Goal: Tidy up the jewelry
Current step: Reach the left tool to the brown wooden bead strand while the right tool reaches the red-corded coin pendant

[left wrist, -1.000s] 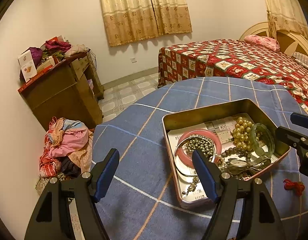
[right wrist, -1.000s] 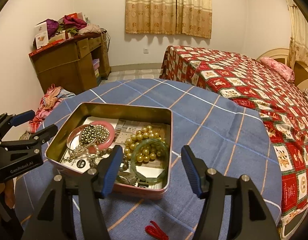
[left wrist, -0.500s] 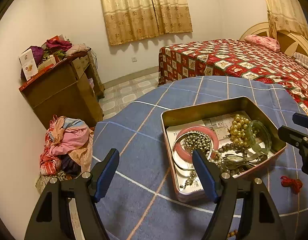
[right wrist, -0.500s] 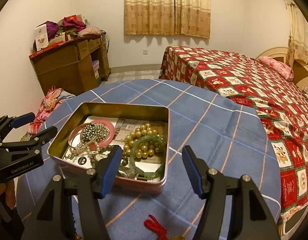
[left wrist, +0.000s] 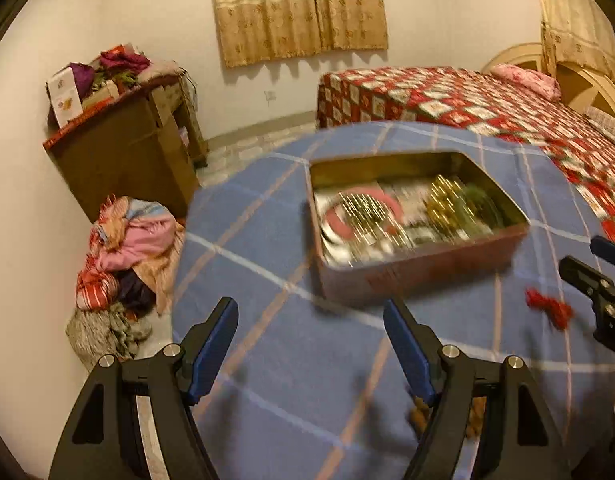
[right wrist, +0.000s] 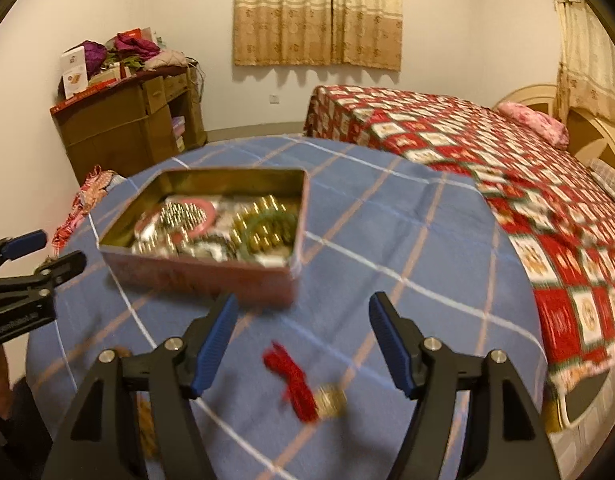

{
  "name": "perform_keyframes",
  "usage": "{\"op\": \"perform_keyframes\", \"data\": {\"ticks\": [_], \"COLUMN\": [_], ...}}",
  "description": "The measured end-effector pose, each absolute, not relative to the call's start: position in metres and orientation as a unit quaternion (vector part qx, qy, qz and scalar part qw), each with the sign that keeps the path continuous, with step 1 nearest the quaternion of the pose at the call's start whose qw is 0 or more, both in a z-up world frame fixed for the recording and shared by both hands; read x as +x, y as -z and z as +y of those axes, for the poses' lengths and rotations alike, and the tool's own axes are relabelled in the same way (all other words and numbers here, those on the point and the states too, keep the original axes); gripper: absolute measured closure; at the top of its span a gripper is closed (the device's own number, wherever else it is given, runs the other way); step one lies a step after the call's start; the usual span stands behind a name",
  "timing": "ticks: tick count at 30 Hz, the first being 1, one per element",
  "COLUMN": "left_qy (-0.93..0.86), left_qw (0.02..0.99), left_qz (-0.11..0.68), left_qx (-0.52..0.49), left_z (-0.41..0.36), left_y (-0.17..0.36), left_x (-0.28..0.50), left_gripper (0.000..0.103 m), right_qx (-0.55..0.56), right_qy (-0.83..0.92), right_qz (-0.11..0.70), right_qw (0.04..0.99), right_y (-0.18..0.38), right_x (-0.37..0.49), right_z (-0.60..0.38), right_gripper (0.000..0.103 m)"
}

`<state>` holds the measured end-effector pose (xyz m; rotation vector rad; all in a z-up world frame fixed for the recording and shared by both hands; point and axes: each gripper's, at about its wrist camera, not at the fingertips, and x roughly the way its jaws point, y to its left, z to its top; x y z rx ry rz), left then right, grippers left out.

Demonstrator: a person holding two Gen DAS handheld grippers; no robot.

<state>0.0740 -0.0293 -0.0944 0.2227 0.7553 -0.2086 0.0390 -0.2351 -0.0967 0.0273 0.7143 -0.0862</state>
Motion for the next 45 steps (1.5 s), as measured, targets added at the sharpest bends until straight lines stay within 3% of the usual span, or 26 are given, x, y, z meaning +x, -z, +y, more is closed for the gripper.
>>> {"op": "perform_keyframes", "data": {"ticks": [11, 21, 24, 28, 36, 45], "left_qy": [0.125, 0.143, 0.127, 0.109, 0.071, 0.092], "left_qw": [0.915, 0.890, 0.897, 0.907, 0.909, 0.907], "left_qz": [0.371, 0.402, 0.394, 0.381, 0.394, 0.397], "left_qx": [0.096, 0.158, 0.156, 0.143, 0.116, 0.111], "left_z": [-0.059, -0.091, -0.081, -0.060, -0.032, -0.040], "left_y": [0.085, 0.122, 0.127, 0.131, 0.130, 0.116], "left_x": [0.024, 0.016, 0.024, 0.042, 0.083, 0.064], "left_gripper": [0.027, 0.027, 0.014, 0.008, 0.008, 0.008], "right_qx": [0.031, 0.034, 0.032, 0.032, 0.026, 0.024], "right_qy": [0.081, 0.088, 0.086, 0.086, 0.079, 0.077], "right_qz": [0.345, 0.342, 0.348, 0.350, 0.353, 0.351], "right_qw": [0.935, 0.935, 0.933, 0.932, 0.932, 0.933], "right_y": [0.106, 0.112, 0.117, 0.119, 0.122, 0.122], "right_x": [0.005, 0.007, 0.009, 0.008, 0.009, 0.010], "right_z": [-0.261, -0.263, -0.263, -0.262, -0.253, -0.251], "right_gripper": [0.028, 0.023, 0.023, 0.023, 0.023, 0.020]}}
